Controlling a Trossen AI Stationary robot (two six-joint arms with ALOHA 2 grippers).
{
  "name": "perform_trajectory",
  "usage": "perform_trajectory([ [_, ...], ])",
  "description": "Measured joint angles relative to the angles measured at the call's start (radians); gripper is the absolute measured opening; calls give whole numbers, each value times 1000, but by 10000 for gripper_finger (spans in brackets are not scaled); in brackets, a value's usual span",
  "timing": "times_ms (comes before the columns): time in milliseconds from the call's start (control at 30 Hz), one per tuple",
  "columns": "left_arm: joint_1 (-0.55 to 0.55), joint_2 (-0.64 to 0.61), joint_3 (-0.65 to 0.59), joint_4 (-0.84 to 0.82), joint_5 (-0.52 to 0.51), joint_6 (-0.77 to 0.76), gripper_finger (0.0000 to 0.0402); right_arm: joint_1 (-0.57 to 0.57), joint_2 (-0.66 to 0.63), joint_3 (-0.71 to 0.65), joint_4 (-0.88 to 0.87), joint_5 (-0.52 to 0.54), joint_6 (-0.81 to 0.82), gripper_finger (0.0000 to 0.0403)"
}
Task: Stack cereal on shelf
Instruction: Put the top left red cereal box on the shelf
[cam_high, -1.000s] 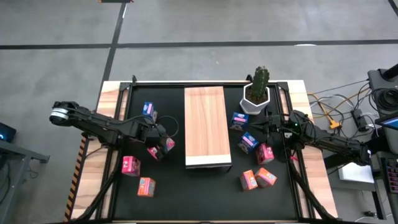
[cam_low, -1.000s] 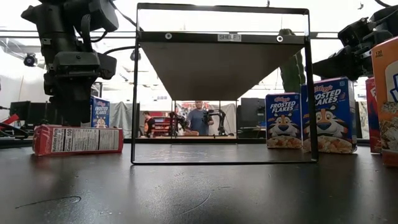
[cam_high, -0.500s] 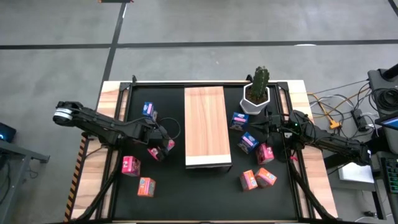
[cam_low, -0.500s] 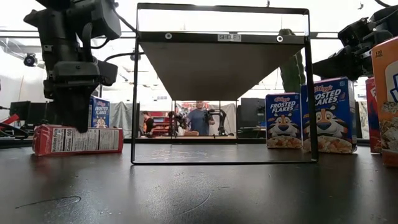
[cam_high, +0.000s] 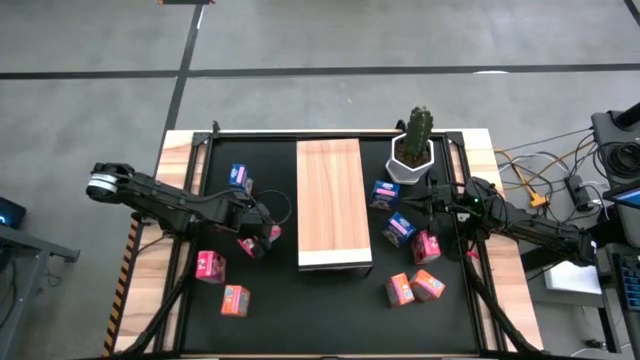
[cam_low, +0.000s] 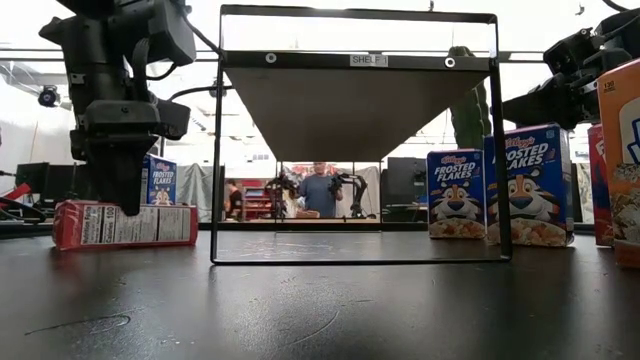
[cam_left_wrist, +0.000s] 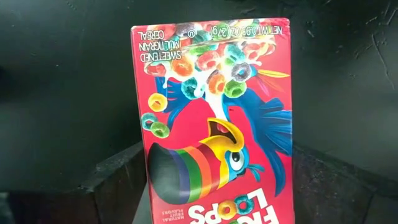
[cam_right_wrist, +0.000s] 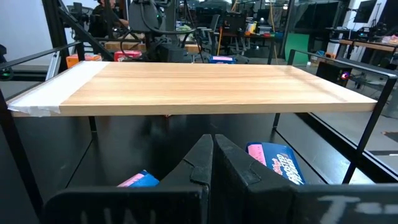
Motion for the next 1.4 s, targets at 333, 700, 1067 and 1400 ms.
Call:
perform_trajectory([
  [333, 0, 0, 56, -76, 62, 40, 340, 0, 0, 0, 0, 0, 0, 9],
  [700, 31, 80, 655, -715, 212, 258, 340, 0, 0, 0, 0, 0, 0, 9],
  [1067, 102, 391, 1363, -853, 146, 605, 338, 0, 0, 0, 0, -1, -19, 9],
  [1400, 176, 643, 1632, -856, 138, 830, 338, 0, 0, 0, -7, -1, -9, 9],
])
